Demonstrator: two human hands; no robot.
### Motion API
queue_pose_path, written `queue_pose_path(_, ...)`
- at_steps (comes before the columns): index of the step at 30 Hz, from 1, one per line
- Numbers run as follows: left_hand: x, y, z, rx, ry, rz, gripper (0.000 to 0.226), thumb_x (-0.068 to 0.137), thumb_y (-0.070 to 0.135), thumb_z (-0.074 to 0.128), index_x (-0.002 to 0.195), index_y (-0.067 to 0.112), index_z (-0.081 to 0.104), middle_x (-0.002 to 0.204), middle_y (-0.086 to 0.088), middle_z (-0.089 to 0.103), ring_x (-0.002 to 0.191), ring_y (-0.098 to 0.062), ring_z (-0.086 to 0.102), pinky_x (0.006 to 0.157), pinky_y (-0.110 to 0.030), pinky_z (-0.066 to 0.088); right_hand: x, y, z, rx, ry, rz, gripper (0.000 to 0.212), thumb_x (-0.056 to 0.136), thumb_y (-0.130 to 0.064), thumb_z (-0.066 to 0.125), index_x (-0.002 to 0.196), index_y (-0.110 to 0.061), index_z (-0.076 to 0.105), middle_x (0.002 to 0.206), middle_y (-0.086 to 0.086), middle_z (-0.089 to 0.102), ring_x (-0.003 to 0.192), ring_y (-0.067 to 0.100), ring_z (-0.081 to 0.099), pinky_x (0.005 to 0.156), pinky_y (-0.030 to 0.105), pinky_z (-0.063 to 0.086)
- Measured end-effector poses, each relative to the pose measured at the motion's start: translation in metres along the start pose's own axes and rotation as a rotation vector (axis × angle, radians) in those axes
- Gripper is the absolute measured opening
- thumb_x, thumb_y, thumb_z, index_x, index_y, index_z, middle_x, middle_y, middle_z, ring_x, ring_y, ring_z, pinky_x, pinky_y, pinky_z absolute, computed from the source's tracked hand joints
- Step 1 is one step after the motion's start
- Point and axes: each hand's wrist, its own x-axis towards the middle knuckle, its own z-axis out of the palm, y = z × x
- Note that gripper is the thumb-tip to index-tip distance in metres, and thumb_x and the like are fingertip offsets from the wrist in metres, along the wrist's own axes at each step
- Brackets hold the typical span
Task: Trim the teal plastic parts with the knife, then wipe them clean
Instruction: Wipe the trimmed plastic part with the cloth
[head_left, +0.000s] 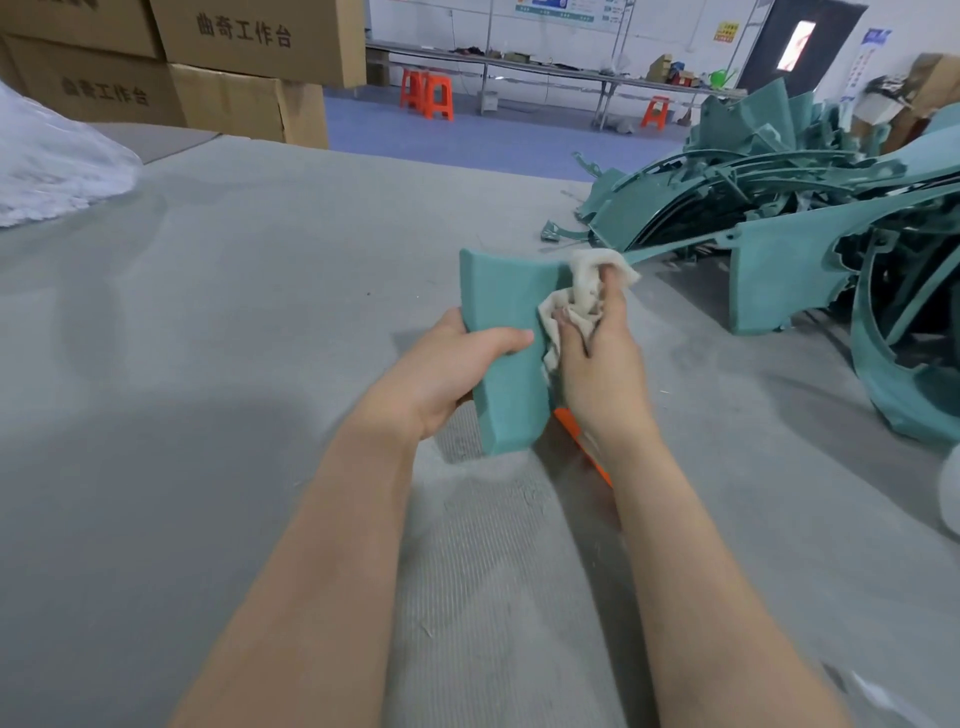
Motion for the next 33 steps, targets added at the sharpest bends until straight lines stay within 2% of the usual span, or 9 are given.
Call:
queue_pose_path(3,-0.004,0.003,0.002,0.055,-0.076,0.010,0.017,0.090,0.005,0.060,0.093,0.022,0.062,0.084,0.006,0.072,0.080,-0.011,0.069,0.079,-0.028,0.056,0.001,0.003,-0.002,0.031,0.288,0.000,0.041,0.097,-0.019,0.050,0.136,-0.019,0.040,0.107,-0.006,0.060,0.091,0.016,0.056,0.070,0.023,0.035)
queue_pose_path(5,-0.006,0.004,0.008,0.165,-0.107,0.016,0.015,0.090,0.007,0.060,0.092,0.022,0.063,0.093,-0.001,0.071,0.089,-0.018,0.068,0.088,-0.036,0.054,0.003,0.003,-0.003,0.026,0.375,0.082,0.031,0.097,-0.021,0.050,0.126,-0.012,0.044,0.100,-0.006,0.053,0.093,0.025,0.056,0.066,0.024,0.030)
queue_pose_path(9,-0.008,0.004,0.016,0.275,-0.127,0.033,0.015,0.091,0.008,0.058,0.092,0.022,0.063,0.101,-0.007,0.069,0.096,-0.022,0.066,0.095,-0.040,0.051,0.007,0.005,-0.003,0.095,0.408,0.232,0.023,0.098,-0.024,0.050,0.115,-0.009,0.045,0.098,-0.003,0.052,0.092,0.024,0.054,0.070,0.025,0.032)
queue_pose_path(12,-0.008,0.005,0.013,0.266,-0.114,0.058,0.021,0.092,0.007,0.058,0.092,0.027,0.063,0.099,0.000,0.070,0.091,-0.015,0.067,0.090,-0.033,0.053,0.016,0.005,-0.012,0.459,0.512,0.400,0.022,0.100,-0.023,0.046,0.110,-0.004,0.049,0.100,0.010,0.059,0.091,0.025,0.057,0.079,0.034,0.044)
queue_pose_path(17,-0.010,0.007,0.010,0.313,-0.074,0.085,0.021,0.093,0.009,0.057,0.090,0.028,0.064,0.090,0.006,0.072,0.082,-0.006,0.068,0.080,-0.026,0.053,0.010,0.001,-0.022,0.495,0.248,0.335,0.017,0.100,-0.030,0.050,0.093,-0.019,0.061,0.090,-0.001,0.068,0.083,0.011,0.066,0.072,0.023,0.053)
queue_pose_path(21,-0.015,0.013,0.011,0.447,-0.100,0.099,0.021,0.093,0.007,0.056,0.112,0.001,0.063,0.112,-0.021,0.067,0.105,-0.030,0.064,0.095,-0.045,0.049,0.007,-0.007,-0.012,0.361,0.161,0.286,0.018,0.099,-0.018,0.051,0.084,-0.018,0.060,0.086,0.001,0.066,0.084,0.014,0.063,0.072,0.025,0.051)
queue_pose_path(24,-0.018,0.019,0.009,0.515,-0.155,0.106,0.022,0.093,0.007,0.057,0.113,0.005,0.063,0.111,-0.015,0.069,0.103,-0.027,0.066,0.093,-0.042,0.051,0.008,-0.008,-0.012,0.498,0.272,0.362,0.024,0.100,-0.018,0.047,0.078,-0.017,0.056,0.082,0.003,0.062,0.077,0.015,0.059,0.072,0.029,0.049)
queue_pose_path(29,-0.026,0.025,0.007,0.662,-0.245,0.088,0.015,0.091,0.016,0.058,0.104,0.017,0.065,0.101,-0.001,0.073,0.088,-0.015,0.069,0.080,-0.029,0.054,0.018,0.000,-0.024,1.042,0.496,0.449,0.040,0.101,-0.002,0.038,0.065,-0.019,0.037,0.050,-0.008,0.054,0.043,0.001,0.052,0.042,0.016,0.041)
queue_pose_path(33,-0.029,0.029,0.007,0.695,-0.288,0.048,0.017,0.092,0.018,0.058,0.108,0.018,0.063,0.103,-0.004,0.072,0.093,-0.021,0.069,0.083,-0.035,0.055,0.023,0.017,-0.033,0.910,0.631,0.560,0.041,0.097,-0.004,0.046,0.063,-0.020,0.031,0.054,-0.007,0.042,0.049,0.006,0.043,0.053,0.017,0.036)
